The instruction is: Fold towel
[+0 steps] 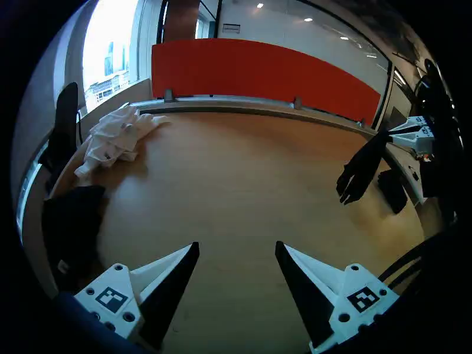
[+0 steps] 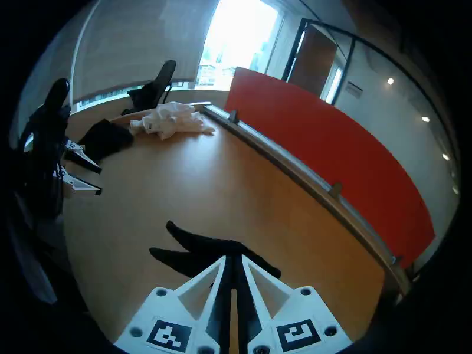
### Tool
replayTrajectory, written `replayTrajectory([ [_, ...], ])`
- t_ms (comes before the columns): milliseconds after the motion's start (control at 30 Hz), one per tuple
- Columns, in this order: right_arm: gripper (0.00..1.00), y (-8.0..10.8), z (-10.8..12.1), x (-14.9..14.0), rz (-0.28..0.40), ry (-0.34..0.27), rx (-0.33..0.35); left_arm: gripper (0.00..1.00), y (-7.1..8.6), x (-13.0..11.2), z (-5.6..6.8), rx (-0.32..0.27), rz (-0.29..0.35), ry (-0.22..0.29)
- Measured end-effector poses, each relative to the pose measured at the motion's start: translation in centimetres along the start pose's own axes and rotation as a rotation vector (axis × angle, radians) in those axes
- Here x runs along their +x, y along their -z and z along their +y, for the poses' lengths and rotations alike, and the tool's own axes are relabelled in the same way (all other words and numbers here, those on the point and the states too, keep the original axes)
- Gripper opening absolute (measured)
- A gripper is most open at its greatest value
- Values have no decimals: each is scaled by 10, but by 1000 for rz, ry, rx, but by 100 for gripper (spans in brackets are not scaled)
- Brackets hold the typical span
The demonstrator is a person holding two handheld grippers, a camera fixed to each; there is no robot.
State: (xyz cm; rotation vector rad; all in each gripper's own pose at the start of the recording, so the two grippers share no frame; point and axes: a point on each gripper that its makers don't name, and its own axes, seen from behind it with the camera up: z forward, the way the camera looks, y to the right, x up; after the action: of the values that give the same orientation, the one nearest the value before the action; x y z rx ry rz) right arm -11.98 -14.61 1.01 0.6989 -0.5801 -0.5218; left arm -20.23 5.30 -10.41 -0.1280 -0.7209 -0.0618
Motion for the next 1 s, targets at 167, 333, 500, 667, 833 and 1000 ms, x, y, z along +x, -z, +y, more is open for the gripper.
replayTrajectory([
  [167, 4, 4, 17, -8, -8, -19, -19, 95, -1, 2, 2, -5, 1, -6],
  [333, 4, 11, 34, -15, -13, -40, -36, 95, -2, 4, 4, -9, 3, -12],
  [500, 4, 18, 55, -25, -23, -53, -59, 96, -3, 6, 7, -12, 3, -14],
  [667, 4, 24, 75, -36, -36, -64, -80, 96, -4, 7, 8, -12, 2, -18],
  [833, 4, 29, 97, -49, -51, -75, -101, 95, -6, 8, 10, -10, 0, -17],
  [1000, 4, 33, 119, -60, -66, -85, -119, 96, -7, 9, 11, -7, -2, -20],
])
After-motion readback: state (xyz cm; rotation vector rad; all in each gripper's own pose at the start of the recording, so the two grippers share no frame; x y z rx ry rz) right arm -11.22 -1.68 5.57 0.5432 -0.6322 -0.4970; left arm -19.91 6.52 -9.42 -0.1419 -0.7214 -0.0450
